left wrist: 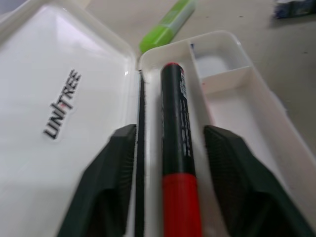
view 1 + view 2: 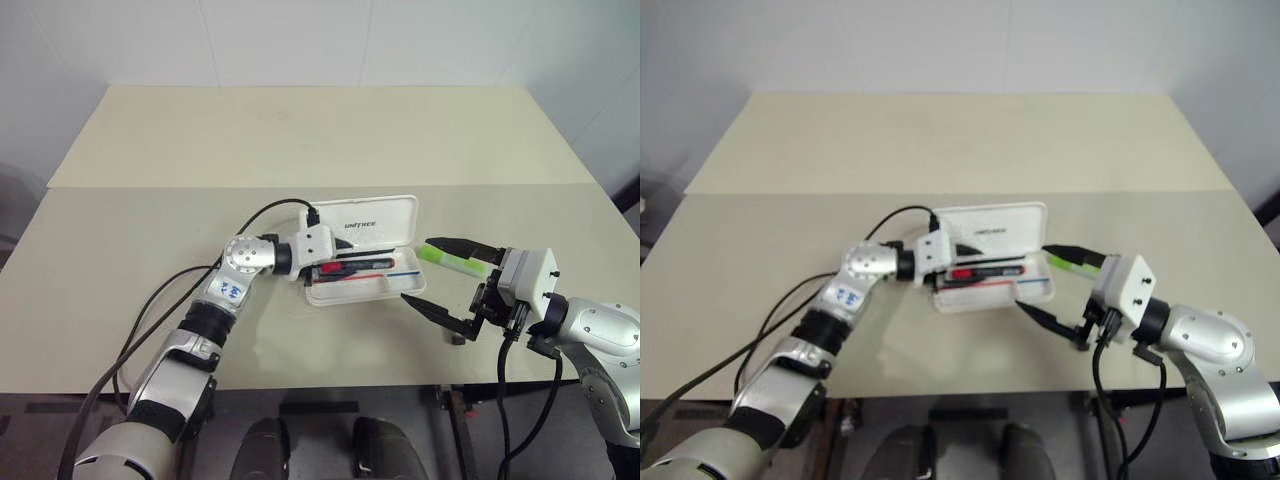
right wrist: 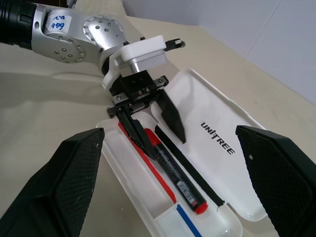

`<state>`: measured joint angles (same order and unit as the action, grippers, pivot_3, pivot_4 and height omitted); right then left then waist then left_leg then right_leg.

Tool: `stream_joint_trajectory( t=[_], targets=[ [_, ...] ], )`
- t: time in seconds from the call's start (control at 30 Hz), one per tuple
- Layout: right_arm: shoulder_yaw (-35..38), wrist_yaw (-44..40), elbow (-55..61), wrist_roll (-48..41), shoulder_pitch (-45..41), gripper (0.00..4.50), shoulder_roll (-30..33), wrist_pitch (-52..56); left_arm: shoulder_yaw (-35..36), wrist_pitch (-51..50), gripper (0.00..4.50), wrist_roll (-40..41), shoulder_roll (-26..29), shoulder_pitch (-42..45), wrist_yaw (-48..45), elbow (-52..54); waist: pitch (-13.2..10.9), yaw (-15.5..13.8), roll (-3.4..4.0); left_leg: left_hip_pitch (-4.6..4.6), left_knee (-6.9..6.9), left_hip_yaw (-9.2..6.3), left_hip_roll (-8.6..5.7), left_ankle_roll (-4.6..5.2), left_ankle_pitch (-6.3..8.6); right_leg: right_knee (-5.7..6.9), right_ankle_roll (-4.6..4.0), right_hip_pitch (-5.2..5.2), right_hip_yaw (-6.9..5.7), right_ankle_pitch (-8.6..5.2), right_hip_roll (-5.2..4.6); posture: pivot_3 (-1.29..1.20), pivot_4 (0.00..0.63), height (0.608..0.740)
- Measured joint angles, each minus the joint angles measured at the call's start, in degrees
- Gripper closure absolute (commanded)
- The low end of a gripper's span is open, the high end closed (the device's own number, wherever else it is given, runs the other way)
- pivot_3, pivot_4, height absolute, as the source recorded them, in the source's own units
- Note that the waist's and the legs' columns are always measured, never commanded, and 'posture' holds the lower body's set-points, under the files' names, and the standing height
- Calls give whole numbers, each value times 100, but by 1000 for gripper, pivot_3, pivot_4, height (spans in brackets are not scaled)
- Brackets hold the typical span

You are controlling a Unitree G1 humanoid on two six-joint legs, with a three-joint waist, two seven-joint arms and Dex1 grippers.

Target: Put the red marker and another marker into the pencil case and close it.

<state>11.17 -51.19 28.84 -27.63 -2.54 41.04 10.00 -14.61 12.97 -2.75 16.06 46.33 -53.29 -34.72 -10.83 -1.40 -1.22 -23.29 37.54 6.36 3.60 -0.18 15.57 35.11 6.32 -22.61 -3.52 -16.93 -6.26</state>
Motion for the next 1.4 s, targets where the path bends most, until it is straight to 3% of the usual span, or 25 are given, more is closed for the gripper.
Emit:
stream_joint_trajectory(
  t=[0.1, 0.33, 0.57, 0.8, 0.97, 1.27, 1.4],
  targets=[
    [0, 24, 0, 0, -23, 0, 0, 1, 19, -3, 13, -11, -12, 40, 81, -16, 0, -7, 0, 0, -1, 0, 0, 0, 0, -2, 0, 0, 0, 0, 0, 0, 150, 740],
    [-72, -46, -316, -18, -271, 0, 2, 31, 124, -320, 13, 662, -85, -344, -538, 654, 0, 5, -1, -2, 3, 5, 2, 0, 0, -4, 0, 0, 0, 0, 0, 0, 150, 740],
    [19, -561, -1437, -61, -778, 0, 318, 19, 270, -497, 13, 1187, 297, -838, -1140, 1543, 0, 22, 0, 2, 21, 2, 5, 0, 0, 25, -2, -1, 3, -1, 0, 0, 150, 740],
    [-199, -1658, -3823, 323, -1991, 0, 914, -194, 754, -650, 13, 1891, 985, -1189, -1643, 2300, 0, 90, 0, 3, 34, 1, 8, 1, 0, 35, -6, 1, 3, 0, -3, 0, 150, 740],
    [-657, -2194, -5486, 846, -2795, 0, 852, -708, 1127, -957, 13, 2326, 1595, -1518, -2011, 2686, -1, 181, 1, 3, 33, 15, 9, -5, -2, 33, -5, -5, 9, 0, -3, 0, 150, 740],
    [-1240, -2709, -7652, 1698, -3894, 0, 393, -1638, 1487, -1155, 13, 2597, 2242, -1729, -2326, 2793, -2, 289, 3, 3, 34, 26, 8, -26, -13, 39, -4, -9, 18, 0, -7, 0, 150, 740],
    [-1365, -2710, -8565, 2051, -4283, 0, 221, -2047, 1586, -1314, 13, 2633, 2283, -1739, -2290, 3079, -2, 308, 3, 4, 28, 27, 9, -31, -15, 37, -4, -10, 19, 0, -6, 0, 150, 740]
  ],
)
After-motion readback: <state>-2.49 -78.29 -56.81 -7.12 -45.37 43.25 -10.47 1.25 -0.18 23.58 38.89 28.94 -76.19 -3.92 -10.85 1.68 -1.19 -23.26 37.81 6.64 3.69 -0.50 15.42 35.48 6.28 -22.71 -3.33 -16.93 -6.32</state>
